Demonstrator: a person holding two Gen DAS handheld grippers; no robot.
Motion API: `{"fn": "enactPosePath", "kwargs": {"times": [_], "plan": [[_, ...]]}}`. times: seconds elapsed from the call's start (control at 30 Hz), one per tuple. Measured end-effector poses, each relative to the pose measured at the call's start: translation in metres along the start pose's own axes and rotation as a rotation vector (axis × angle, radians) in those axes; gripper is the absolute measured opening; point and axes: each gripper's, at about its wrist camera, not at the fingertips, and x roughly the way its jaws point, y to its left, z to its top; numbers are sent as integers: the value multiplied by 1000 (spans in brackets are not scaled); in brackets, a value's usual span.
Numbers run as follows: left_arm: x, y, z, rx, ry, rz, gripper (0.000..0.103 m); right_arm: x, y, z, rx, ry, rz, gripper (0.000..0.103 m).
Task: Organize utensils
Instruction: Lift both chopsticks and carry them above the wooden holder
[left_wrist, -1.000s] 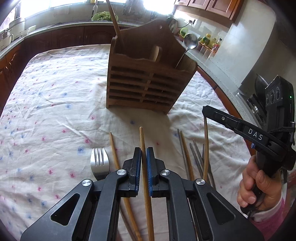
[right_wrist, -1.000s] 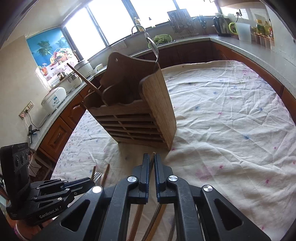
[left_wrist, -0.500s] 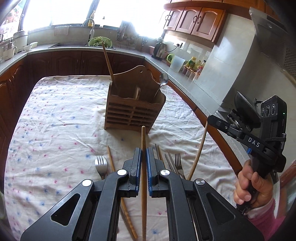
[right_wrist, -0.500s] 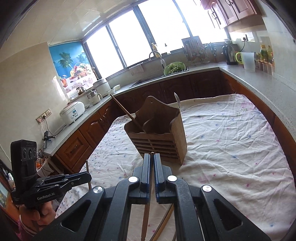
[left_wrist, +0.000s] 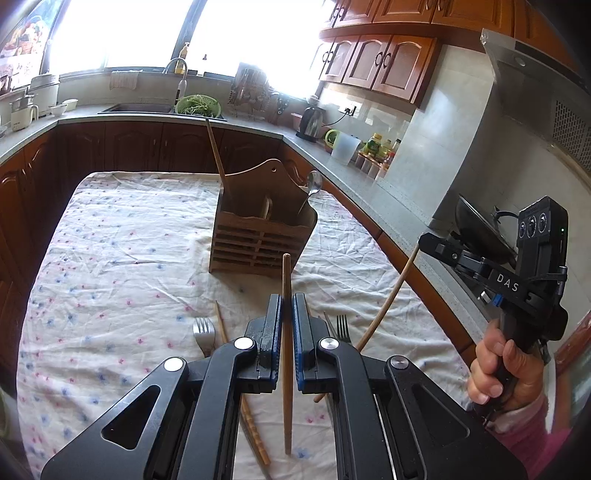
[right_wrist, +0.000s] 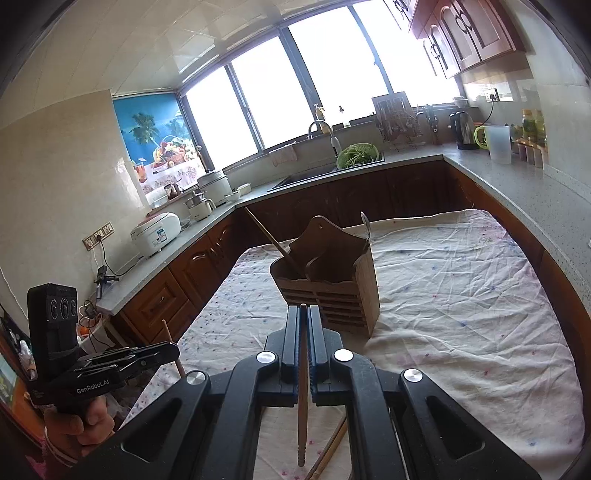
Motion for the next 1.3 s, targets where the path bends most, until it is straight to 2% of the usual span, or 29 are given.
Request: {"fn": "enactPosePath", "kwargs": {"times": [0.43,0.77,1.07,1.3], "plan": [[-21,2,13,-7,-95,14,5,-10,6,9,-25,-44,-18,3],[-33,1,28,2,-213,36,5,-14,8,15,-46,-88,-38,3],[-29,4,52,8,-289,55,5,-11,9,37,-66,-143,-52,3],[-23,8,84,27,-358,66,5,-4,11,69,-85,-206,-69,3]]}}
